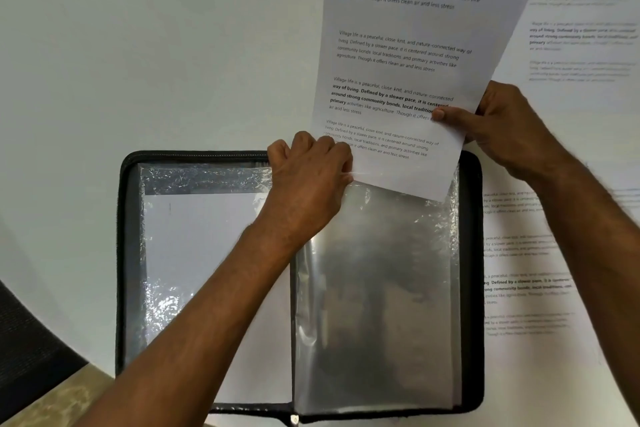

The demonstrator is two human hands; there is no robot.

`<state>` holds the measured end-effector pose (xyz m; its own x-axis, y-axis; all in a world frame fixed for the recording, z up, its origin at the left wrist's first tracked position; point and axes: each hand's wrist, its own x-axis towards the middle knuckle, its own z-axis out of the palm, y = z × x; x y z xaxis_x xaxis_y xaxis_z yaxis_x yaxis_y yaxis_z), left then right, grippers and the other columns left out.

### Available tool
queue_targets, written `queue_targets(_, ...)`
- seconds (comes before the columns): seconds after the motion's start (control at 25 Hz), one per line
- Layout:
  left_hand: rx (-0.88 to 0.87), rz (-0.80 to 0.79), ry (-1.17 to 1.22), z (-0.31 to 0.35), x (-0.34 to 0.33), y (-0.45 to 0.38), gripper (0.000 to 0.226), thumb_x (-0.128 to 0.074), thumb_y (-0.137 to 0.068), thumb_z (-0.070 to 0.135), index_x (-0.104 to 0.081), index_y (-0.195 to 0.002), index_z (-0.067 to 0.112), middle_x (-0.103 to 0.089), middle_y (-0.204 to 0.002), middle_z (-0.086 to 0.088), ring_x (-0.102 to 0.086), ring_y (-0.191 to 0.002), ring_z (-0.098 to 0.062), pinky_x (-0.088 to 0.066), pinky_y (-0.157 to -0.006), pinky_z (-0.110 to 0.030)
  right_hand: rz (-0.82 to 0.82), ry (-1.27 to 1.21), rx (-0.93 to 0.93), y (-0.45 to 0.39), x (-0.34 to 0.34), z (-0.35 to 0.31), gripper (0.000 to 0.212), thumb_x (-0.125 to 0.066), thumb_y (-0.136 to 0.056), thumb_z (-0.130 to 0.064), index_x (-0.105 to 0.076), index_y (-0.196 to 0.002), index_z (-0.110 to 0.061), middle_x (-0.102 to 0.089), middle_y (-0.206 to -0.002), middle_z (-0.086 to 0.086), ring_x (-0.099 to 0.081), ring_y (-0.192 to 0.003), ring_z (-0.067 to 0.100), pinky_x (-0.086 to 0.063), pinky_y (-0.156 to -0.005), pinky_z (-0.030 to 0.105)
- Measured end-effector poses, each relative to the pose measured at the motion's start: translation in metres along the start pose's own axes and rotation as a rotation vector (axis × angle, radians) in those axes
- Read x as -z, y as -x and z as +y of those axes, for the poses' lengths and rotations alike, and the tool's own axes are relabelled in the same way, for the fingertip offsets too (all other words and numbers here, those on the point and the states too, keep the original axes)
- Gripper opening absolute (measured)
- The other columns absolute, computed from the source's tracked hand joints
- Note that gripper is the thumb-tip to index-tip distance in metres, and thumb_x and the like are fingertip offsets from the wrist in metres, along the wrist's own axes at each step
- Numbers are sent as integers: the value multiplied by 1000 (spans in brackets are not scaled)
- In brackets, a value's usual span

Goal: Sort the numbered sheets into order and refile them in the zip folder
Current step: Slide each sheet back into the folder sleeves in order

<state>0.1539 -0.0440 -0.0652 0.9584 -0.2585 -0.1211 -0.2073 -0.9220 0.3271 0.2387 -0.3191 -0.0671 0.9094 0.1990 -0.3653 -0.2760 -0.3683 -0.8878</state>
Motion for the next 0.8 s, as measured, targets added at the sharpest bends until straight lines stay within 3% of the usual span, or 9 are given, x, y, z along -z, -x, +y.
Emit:
queue_targets(0.2, 25, -61, 74, -6, 11, -3, 23, -67, -94, 46, -57, -109, 32, -64, -102, 15, -43, -106, -17, -13, -80, -36, -13, 6, -6, -1, 5, -1, 40, -72, -94, -23, -65, -132, -14, -75, -114, -8, -75, -95, 10, -57, -68, 17)
queue_targets(0.44, 87, -104, 4, -23, 19, -4, 34, -56, -92, 66, -65, -96, 34, -59, -102, 13, -42, -109, -16, -9, -78, -33, -23, -9, -12, -3, 4, -1, 41, -73, -92, -22, -66, -131, -14, -76, -111, -10, -76, -95, 12, -57, -68, 18)
queue_targets(0.64, 179, -87, -28, -38, 19, -1, 31, -49, -94, 53, -67, -90, 28, -48, -101, 5, -41, -105, -19, -15, -84, -36, -58, -14, -16, -4, 3, -6, 40, -73, -93, -20, -66, -131, -15, -76, -109, -15, -76, -95, 10, -58, -69, 18)
queue_targets(0.8, 201, -116, -3, -42, 21, -4, 16, -48, -87, 32, -64, -90, 27, -47, -99, 5, -40, -101, -19, -19, -84, -38, -51, 2, -17, -5, 5, -7, 42, -73, -92, -22, -65, -133, -14, -76, -113, -8, -76, -97, 14, -61, -73, 22)
